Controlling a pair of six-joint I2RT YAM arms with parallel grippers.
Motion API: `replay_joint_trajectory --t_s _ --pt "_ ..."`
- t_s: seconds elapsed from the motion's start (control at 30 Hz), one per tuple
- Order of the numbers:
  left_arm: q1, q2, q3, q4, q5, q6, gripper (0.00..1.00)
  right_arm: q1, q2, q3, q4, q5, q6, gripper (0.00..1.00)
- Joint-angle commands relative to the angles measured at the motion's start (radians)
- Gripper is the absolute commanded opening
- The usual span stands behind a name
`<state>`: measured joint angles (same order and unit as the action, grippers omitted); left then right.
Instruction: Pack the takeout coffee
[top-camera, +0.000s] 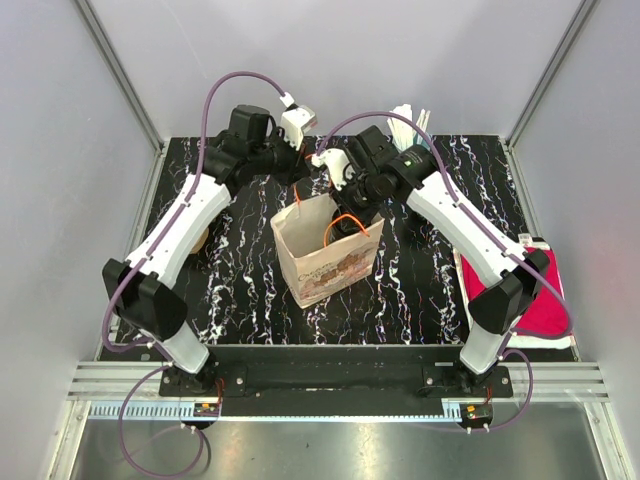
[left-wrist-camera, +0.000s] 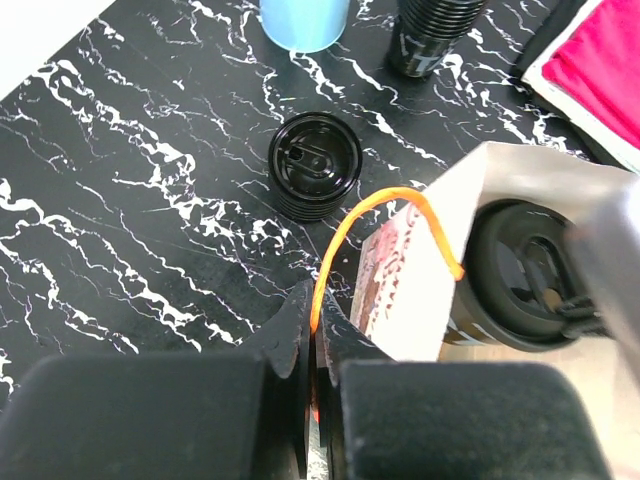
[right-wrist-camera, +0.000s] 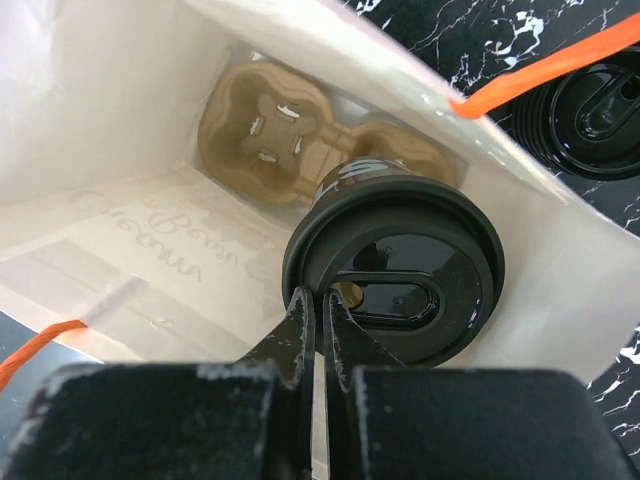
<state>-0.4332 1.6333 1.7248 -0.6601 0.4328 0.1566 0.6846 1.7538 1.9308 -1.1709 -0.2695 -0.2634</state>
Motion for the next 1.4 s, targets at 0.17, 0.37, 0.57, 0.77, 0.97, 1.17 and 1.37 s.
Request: replay_joint_trajectory --t_s 0.17,0.37,0.57,0.77,0.97,1.17,1.37 --pt "0.016 0.033 0.027 0.051 -0.051 -0.035 0.00 0.016 -0.042 -0.018 0.013 0.033 -0.028 0.00" --pt "0.021 0.051 0.035 0.051 -0.066 -0.052 0.00 0.021 -0.039 -0.032 0.008 0.041 -0.037 0.00" --pt "0.022 0.062 0.041 0.051 -0.068 -0.061 0.00 0.027 -0.033 -0.047 0.001 0.052 -0.045 0.00" --pt "0.024 0.066 0.042 0.051 -0.086 -0.072 0.00 0.032 -0.019 -0.053 -0.016 0.061 -0.051 0.00" --pt "0.024 0.072 0.041 0.051 -0.120 -0.083 0.00 0.038 0.004 -0.050 -0.038 0.065 -0.060 0.00" --pt "0.027 0.080 0.044 0.051 -0.152 -0.101 0.00 0.044 0.021 -0.047 -0.047 0.073 -0.069 0.00" --pt "0.028 0.086 0.051 0.051 -0.154 -0.114 0.00 0.049 0.048 -0.047 -0.058 0.073 -0.076 0.00"
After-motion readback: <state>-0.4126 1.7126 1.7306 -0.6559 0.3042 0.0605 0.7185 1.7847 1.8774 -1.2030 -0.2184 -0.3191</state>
